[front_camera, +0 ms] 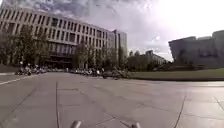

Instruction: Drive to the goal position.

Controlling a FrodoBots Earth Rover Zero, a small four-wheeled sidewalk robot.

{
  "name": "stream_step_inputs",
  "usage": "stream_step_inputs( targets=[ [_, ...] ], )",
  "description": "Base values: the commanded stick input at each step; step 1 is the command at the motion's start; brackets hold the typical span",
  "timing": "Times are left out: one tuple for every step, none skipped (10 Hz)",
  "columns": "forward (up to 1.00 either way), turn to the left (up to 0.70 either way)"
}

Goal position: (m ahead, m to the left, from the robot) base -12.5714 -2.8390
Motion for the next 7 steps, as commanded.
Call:
stream_step_inputs(
  targets=[
    [0.0,-0.7],
    [0.0,-0.7],
    [0.0,-0.7],
    [0.0,-0.7],
    [0.0,-0.7],
    [0.0,-0.7],
    [0.0,-0.7]
  ],
)
